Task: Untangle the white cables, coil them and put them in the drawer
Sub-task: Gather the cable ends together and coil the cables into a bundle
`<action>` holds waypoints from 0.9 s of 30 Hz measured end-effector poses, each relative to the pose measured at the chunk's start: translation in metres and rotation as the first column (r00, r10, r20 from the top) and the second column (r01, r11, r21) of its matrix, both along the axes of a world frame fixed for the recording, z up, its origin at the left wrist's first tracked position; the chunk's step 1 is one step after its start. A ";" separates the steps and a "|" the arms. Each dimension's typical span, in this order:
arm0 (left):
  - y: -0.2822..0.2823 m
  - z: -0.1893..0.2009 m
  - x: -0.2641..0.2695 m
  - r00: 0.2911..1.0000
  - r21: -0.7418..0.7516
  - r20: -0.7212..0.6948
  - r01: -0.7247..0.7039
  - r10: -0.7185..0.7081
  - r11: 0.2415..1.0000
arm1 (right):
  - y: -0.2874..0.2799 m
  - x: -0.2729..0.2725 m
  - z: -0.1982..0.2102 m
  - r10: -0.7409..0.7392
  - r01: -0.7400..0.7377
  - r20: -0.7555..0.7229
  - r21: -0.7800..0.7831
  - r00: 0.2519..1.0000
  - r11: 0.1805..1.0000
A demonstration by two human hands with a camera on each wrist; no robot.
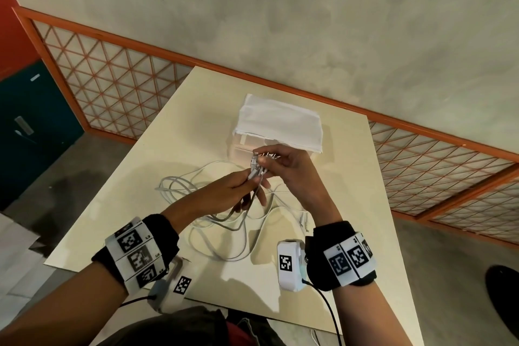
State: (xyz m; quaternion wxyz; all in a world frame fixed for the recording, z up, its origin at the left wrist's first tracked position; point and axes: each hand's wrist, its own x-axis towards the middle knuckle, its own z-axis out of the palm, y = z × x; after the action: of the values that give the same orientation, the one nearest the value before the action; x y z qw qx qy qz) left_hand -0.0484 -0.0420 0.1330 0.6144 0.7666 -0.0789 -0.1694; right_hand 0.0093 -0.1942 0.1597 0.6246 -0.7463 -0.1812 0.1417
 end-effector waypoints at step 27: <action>0.004 0.001 0.002 1.000 0.085 0.007 -0.005 0.005 0.996 | -0.005 0.009 0.014 0.099 -0.095 0.053 -0.060 0.994 0.994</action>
State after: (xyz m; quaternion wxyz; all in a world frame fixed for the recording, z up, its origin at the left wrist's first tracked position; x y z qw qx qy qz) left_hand -0.0461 -0.0385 0.1340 0.5813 0.7928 -0.0718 -0.1687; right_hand 0.0180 -0.1997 0.1737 0.5899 -0.7580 -0.2305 0.1560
